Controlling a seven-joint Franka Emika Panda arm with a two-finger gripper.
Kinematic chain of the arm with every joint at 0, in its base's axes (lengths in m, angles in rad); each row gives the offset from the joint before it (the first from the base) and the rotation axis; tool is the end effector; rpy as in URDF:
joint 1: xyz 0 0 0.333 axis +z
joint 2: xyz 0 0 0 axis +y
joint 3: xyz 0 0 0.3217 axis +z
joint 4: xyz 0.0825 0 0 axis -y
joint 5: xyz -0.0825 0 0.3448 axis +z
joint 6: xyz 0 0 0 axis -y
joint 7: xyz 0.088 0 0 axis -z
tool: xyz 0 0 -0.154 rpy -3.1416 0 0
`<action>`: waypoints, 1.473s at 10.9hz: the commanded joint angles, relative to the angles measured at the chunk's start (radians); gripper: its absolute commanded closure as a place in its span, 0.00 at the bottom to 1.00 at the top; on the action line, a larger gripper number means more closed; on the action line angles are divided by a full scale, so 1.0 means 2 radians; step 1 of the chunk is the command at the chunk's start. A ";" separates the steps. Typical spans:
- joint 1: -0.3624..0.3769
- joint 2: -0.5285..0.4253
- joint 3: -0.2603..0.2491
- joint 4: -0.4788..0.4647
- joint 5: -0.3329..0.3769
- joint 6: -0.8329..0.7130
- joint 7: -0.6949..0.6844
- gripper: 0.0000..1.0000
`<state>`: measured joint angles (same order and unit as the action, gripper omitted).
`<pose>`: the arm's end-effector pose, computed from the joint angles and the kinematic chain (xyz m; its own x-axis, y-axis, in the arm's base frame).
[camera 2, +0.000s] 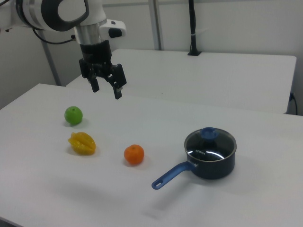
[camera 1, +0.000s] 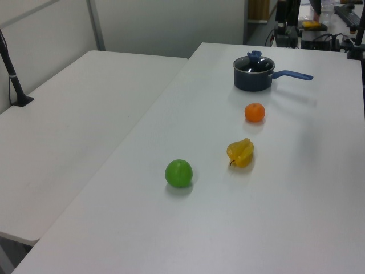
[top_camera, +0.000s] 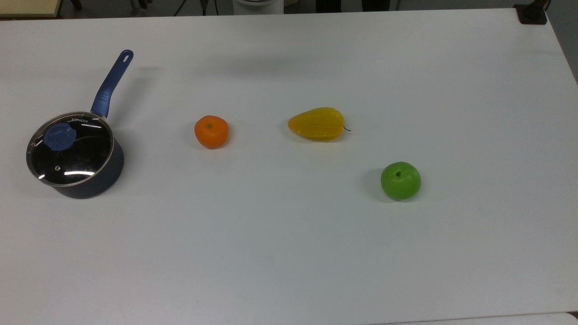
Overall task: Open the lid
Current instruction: 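Move the gripper over the saucepan and lower it to the blue lid knob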
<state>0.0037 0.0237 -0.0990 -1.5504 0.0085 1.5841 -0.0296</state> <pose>0.5225 -0.0480 0.5810 0.9978 -0.0657 0.0103 -0.0657 -0.9978 -0.0058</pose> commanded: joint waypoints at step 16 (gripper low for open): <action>-0.120 0.111 -0.006 -0.009 -0.006 0.275 -0.002 0.00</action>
<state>-0.2104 0.1811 -0.1131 -1.5630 0.0036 2.0108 -0.0344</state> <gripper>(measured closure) 0.000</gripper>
